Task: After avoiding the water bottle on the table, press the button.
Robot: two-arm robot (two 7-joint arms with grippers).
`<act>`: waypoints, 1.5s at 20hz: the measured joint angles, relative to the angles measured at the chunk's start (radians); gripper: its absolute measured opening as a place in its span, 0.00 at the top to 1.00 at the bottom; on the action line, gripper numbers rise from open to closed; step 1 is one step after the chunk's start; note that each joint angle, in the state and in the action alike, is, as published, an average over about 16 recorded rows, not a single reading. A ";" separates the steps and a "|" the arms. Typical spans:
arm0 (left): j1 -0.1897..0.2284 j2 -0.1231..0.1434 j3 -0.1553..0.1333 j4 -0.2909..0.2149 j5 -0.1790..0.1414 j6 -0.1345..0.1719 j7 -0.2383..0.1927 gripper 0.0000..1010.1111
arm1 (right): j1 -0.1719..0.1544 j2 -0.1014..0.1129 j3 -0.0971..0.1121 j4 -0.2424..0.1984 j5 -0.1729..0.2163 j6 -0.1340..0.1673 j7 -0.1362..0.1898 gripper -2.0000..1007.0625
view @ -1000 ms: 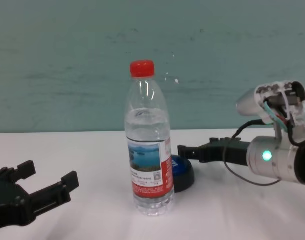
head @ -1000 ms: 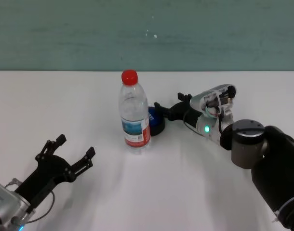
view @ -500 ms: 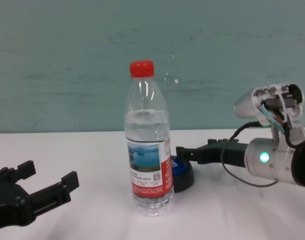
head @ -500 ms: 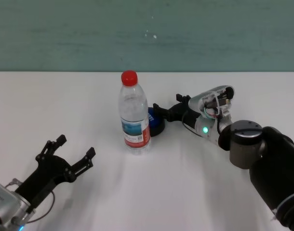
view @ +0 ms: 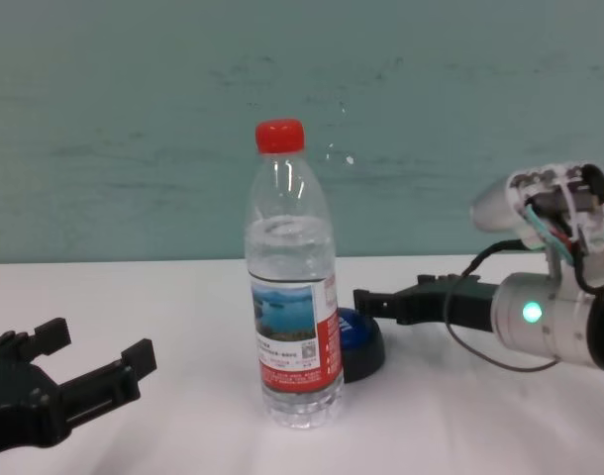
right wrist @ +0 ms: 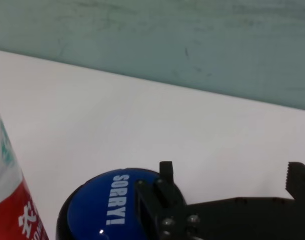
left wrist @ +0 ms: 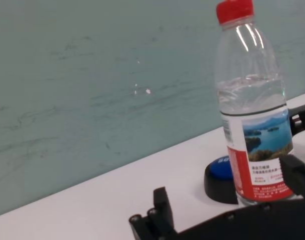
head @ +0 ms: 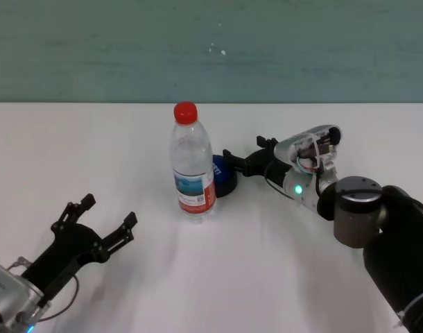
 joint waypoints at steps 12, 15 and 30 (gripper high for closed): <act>0.000 0.000 0.000 0.000 0.000 0.000 0.000 0.00 | -0.088 0.024 0.023 -0.157 -0.004 0.005 -0.051 0.00; 0.000 0.000 0.000 0.000 0.000 0.000 0.000 0.00 | -0.115 0.029 0.030 -0.203 -0.009 0.009 -0.067 0.00; 0.000 0.000 0.000 0.000 0.000 0.000 0.000 0.00 | -0.282 0.045 0.064 -0.443 -0.059 0.036 -0.152 0.00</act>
